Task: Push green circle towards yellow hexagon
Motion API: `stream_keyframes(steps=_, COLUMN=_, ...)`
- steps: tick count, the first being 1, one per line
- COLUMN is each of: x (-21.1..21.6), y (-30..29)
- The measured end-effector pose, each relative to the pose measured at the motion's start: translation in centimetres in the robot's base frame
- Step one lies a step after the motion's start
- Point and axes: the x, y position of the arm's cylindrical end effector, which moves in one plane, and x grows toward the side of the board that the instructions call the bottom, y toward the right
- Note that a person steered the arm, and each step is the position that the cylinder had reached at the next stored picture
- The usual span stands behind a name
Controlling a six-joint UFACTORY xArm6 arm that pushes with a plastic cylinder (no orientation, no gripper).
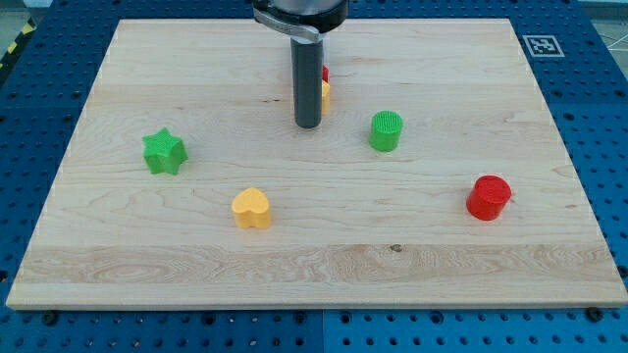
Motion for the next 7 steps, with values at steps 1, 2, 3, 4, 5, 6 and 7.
stream_keyframes(steps=1, x=0.0, y=0.1)
stream_keyframes(steps=2, x=0.0, y=0.1)
stream_keyframes(steps=3, x=0.0, y=0.1)
stream_keyframes(steps=4, x=0.1, y=0.1)
stream_keyframes(steps=5, x=2.2, y=0.7)
stream_keyframes(steps=6, x=3.5, y=1.1)
stream_keyframes(steps=7, x=3.7, y=1.8)
